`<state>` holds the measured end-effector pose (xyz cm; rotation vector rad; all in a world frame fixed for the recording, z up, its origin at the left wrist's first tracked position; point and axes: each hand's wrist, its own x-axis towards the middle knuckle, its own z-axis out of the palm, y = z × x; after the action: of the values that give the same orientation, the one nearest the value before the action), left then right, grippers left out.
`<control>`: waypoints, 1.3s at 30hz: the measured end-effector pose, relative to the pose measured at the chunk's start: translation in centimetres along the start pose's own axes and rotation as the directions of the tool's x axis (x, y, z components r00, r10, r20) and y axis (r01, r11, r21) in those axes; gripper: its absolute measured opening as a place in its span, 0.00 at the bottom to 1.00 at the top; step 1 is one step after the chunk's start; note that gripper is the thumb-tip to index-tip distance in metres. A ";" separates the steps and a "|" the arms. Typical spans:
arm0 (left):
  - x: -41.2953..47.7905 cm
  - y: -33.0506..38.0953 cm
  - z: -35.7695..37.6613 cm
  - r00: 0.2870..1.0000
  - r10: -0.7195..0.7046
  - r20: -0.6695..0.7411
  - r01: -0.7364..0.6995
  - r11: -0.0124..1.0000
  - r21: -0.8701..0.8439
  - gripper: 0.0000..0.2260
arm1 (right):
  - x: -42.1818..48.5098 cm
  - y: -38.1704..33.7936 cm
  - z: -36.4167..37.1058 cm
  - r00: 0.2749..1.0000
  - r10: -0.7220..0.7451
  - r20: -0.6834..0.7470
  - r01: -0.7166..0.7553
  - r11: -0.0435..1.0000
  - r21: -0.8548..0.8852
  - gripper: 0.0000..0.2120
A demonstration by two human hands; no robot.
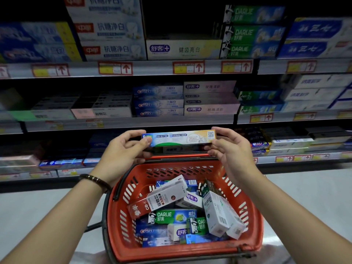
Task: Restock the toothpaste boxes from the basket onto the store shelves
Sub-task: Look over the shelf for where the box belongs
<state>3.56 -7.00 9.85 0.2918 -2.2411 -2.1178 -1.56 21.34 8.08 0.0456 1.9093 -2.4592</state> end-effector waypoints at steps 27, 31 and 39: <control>0.1 -0.6 1.7 0.969 0.154 -0.193 -0.134 0.984 0.114 0.16 | 0.1 0.2 -0.2 0.984 -0.071 -0.164 0.048 0.989 -0.139 0.05; 0.1 -0.7 2.9 0.956 0.134 -0.262 -0.120 0.990 0.069 0.14 | 0.0 0.4 -0.3 0.978 -0.101 -0.181 0.074 0.986 -0.150 0.07; 0.2 -0.3 5.1 0.938 0.123 -0.324 -0.125 0.992 0.014 0.09 | -0.2 0.0 -0.8 0.933 -0.245 -0.263 0.192 0.959 -0.210 0.04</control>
<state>2.58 -2.07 9.15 0.4502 -2.0075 -1.8564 -1.39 22.07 7.91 0.2069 2.3730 -2.5189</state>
